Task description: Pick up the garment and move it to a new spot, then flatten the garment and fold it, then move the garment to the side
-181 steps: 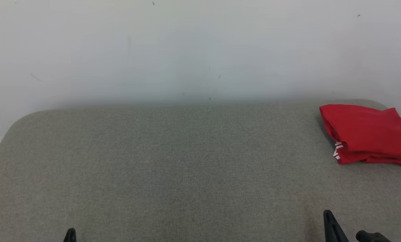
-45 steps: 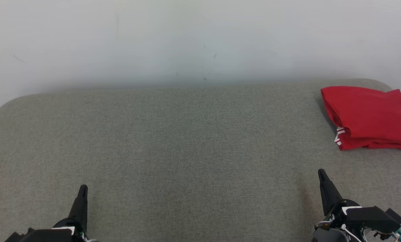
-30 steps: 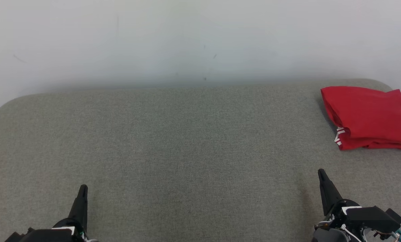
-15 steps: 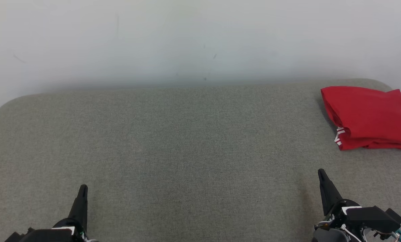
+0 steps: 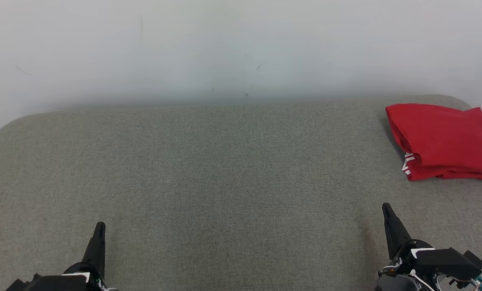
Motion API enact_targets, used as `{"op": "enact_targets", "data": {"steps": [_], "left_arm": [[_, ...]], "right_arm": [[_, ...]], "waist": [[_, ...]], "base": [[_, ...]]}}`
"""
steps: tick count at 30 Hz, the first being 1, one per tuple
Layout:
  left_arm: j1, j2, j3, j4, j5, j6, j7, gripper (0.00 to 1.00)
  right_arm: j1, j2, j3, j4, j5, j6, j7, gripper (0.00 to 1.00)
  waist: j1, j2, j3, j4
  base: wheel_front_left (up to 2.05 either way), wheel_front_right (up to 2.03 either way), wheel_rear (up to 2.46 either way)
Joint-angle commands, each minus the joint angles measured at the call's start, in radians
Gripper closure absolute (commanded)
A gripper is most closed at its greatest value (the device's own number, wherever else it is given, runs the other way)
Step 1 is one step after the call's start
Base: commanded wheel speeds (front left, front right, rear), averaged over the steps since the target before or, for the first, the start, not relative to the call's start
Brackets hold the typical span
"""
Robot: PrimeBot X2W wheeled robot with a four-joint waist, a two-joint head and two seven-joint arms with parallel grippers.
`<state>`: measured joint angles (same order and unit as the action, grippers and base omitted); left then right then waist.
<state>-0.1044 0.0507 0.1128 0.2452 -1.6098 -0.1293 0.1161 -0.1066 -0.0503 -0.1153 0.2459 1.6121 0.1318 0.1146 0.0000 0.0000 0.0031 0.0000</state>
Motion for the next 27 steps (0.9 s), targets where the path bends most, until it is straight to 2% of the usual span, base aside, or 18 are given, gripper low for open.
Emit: {"op": "enact_targets", "data": {"steps": [1, 27], "left_arm": [[-0.011, -0.002, 0.003, 0.001, -0.006, -0.003, 0.000, 1.00], [-0.011, -0.002, 0.003, 0.001, -0.006, -0.003, 0.000, 1.00]], "right_arm": [[-0.006, 0.000, 0.002, -0.002, 0.002, -0.002, 0.003, 1.00], [-0.006, 0.000, 0.002, -0.002, 0.002, -0.002, 0.003, 1.00]], "waist": [[0.0000, 0.0000, 0.000, 0.000], [0.0000, 0.0000, 0.000, 0.000]], "base": [[0.00, 0.00, 0.00], [0.00, 0.00, 0.00]]}}
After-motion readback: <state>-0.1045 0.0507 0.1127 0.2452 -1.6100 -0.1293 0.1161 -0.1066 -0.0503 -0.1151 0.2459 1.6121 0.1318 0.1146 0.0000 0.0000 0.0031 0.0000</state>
